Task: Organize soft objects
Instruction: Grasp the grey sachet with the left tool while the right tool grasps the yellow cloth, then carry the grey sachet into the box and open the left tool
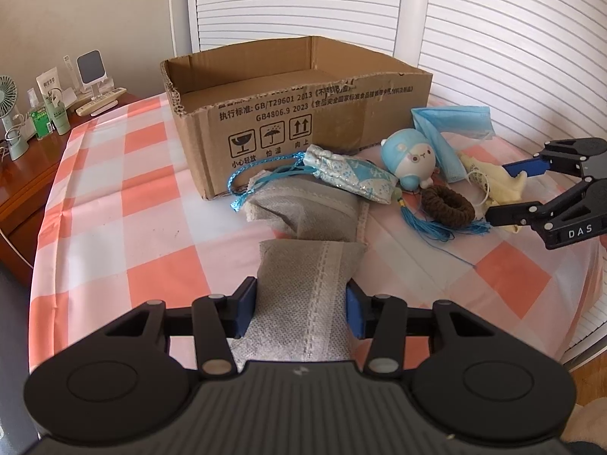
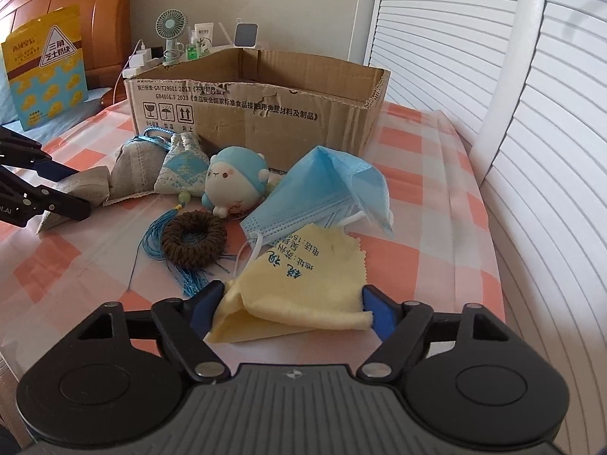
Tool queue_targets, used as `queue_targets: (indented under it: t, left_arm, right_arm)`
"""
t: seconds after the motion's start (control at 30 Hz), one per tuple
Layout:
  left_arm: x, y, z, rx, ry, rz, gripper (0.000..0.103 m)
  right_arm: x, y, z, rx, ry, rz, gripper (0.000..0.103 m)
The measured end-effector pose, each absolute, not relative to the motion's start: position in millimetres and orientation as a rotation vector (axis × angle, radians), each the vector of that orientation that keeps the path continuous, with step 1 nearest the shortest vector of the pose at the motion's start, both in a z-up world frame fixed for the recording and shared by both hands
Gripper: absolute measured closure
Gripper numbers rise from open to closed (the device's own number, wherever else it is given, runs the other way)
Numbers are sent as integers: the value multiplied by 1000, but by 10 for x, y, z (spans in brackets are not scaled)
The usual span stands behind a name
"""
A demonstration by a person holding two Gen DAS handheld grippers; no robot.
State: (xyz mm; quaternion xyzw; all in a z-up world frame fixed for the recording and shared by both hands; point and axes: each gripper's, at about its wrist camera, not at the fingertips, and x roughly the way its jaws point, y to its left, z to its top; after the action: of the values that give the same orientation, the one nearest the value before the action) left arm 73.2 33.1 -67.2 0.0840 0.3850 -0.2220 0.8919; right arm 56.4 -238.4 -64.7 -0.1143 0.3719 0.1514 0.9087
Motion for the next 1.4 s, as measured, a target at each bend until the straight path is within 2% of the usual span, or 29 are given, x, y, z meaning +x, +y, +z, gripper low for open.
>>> queue_targets:
  t: [0.03, 0.2, 0.27, 0.43, 0.97, 1.17, 1.4]
  left_arm:
    - [729, 331, -669, 175, 800, -461, 60]
    - [691, 336, -650, 177, 803, -468, 66]
    - [678, 344, -637, 175, 804, -470, 68]
    - [609, 368, -599, 174, 810, -472, 73]
    - [404, 410, -117, 226, 753, -519, 73]
    - [668, 339, 173, 234, 703, -530, 73]
    - [1321, 167, 453, 268, 650, -497, 73]
  right_arm:
    - [541, -2385, -638, -232, 768, 305, 33]
    - [447, -2386, -582, -221, 777, 279, 71]
    - [421, -2398, -561, -214, 782, 270, 78]
    - [304, -2429, -485, -207, 779, 262, 81]
    - [31, -2257, 46, -256, 673, 330, 81]
    - [121, -2115, 179, -273, 629, 373, 81]
    - [313, -2027, 276, -291, 599, 399, 81]
